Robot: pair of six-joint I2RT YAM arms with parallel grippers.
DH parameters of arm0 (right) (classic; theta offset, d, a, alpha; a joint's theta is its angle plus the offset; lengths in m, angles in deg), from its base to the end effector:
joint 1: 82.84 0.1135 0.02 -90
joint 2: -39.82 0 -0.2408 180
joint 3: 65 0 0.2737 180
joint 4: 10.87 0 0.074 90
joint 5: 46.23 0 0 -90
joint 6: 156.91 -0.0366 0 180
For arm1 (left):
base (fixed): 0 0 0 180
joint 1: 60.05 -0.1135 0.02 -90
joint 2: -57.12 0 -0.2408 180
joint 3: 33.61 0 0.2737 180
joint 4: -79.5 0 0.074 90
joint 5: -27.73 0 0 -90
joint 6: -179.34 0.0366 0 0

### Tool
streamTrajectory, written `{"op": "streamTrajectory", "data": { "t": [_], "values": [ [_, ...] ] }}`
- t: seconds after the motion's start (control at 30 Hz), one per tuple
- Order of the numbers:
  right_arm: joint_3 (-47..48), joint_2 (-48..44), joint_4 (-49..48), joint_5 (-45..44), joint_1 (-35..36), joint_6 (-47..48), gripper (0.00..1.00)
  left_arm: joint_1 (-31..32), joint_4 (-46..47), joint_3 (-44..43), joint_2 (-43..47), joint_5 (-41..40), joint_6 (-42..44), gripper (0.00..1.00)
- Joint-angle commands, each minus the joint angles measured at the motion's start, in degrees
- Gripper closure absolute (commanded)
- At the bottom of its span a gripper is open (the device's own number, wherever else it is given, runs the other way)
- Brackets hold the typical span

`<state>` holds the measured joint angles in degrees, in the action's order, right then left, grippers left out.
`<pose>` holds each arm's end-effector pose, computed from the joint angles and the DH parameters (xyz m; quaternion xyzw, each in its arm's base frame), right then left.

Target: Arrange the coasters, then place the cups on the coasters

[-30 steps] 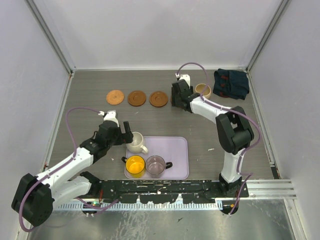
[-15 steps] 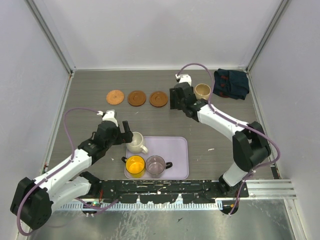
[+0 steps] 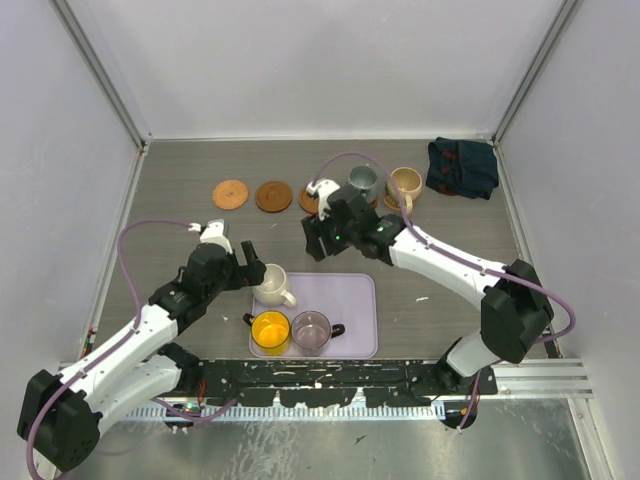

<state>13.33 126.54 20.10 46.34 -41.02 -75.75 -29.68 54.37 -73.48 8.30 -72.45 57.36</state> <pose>0.2690 0.2429 0.2439 -0.2657 0.8638 0.2012 0.3778 0.1956 -0.1071 0.1905 -0.0540 0.8791 -0.1747 0.4401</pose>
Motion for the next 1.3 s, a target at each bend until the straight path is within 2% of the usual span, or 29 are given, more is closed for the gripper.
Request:
{"op": "streamTrajectory", "data": {
  "t": [0.0,0.3,0.47,0.97,1.27],
  "values": [
    [0.8,-2.2,2.0,2.3,4.3,1.5,0.33,0.2,0.8,-0.7,0.9,2.1,-0.8,0.02],
    [1.2,-0.3,2.3,10.9,7.0,2.6,0.32,0.3,-0.3,-0.1,2.9,2.4,-1.6,0.02],
    [1.9,1.7,2.9,16.1,8.3,2.6,0.25,0.3,-0.4,0.0,3.8,1.2,-2.1,0.01],
    [5.1,8.2,6.8,15.9,15.0,3.4,0.27,0.3,-0.2,0.5,5.1,-0.4,-3.0,0.01],
    [5.4,12.5,6.0,8.1,17.2,0.5,0.31,0.3,-0.2,0.7,5.3,-0.7,-3.0,0.01]
  ]
}}
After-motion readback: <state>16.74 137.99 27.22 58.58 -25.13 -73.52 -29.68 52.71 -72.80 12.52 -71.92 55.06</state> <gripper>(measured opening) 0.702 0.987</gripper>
